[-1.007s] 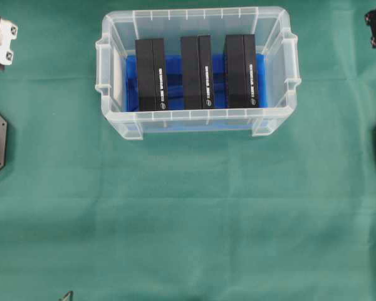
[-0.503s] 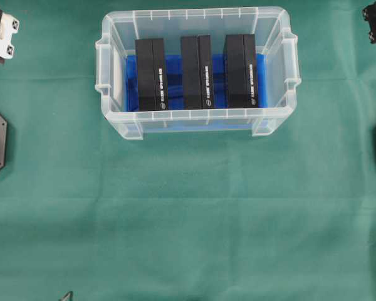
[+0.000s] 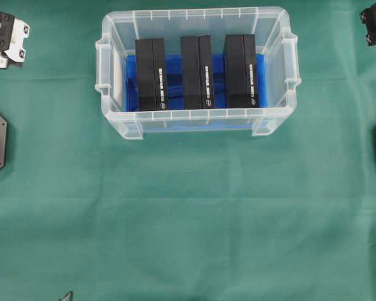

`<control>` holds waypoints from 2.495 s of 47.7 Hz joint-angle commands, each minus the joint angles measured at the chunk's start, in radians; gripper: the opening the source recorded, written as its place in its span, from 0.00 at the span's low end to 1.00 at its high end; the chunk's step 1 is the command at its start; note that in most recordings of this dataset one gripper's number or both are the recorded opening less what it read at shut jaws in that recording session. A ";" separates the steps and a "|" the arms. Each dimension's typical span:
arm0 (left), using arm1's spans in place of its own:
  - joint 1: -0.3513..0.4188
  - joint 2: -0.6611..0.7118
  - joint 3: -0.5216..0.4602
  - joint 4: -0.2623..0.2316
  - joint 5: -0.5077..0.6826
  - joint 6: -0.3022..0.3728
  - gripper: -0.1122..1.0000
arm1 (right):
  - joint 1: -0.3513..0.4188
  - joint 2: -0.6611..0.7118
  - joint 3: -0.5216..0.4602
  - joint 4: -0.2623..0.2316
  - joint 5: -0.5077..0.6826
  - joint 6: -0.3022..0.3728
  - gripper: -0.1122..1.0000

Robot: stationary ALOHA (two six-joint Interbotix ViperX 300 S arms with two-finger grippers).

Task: Take the box out of the case with both arms.
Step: 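Open both grippers and move them over the case's near end, then lower the open grippers over the left and right black boxes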

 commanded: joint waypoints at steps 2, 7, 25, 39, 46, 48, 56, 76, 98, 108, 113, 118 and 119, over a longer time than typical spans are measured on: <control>0.003 0.003 -0.014 -0.002 -0.003 -0.023 0.72 | -0.002 -0.006 -0.008 -0.021 -0.008 0.005 0.90; 0.003 0.002 -0.012 -0.002 -0.005 -0.046 0.90 | -0.002 -0.008 -0.008 -0.028 -0.015 0.009 0.96; -0.003 -0.015 -0.020 -0.002 -0.038 -0.074 0.91 | -0.003 -0.015 -0.006 -0.021 -0.040 0.009 0.96; -0.003 -0.017 -0.021 -0.003 -0.080 -0.118 0.91 | -0.002 -0.017 -0.006 -0.020 -0.023 0.012 0.96; -0.003 0.005 -0.034 -0.009 -0.078 -0.118 0.91 | -0.002 -0.008 -0.011 -0.017 -0.035 0.023 0.96; -0.003 0.018 -0.043 -0.009 -0.078 -0.118 0.91 | -0.002 0.002 -0.014 -0.014 -0.038 0.032 0.96; -0.003 0.100 -0.103 -0.009 -0.061 -0.115 0.91 | 0.005 0.054 -0.040 0.009 -0.087 0.060 0.96; -0.023 0.325 -0.322 0.005 0.025 -0.098 0.91 | 0.064 0.268 -0.199 0.020 -0.143 0.063 0.96; -0.054 0.523 -0.497 0.009 0.021 -0.074 0.91 | 0.124 0.500 -0.463 0.015 -0.175 0.058 0.95; -0.057 0.583 -0.560 0.015 0.018 -0.072 0.91 | 0.141 0.551 -0.518 0.015 -0.173 0.057 0.95; -0.061 0.611 -0.588 0.015 0.015 -0.069 0.91 | 0.150 0.561 -0.526 0.012 -0.173 0.057 0.95; -0.067 0.635 -0.611 0.015 0.015 -0.049 0.91 | 0.156 0.563 -0.526 0.015 -0.172 0.057 0.95; -0.067 0.640 -0.614 0.015 0.015 -0.044 0.91 | 0.156 0.565 -0.526 0.012 -0.172 0.057 0.95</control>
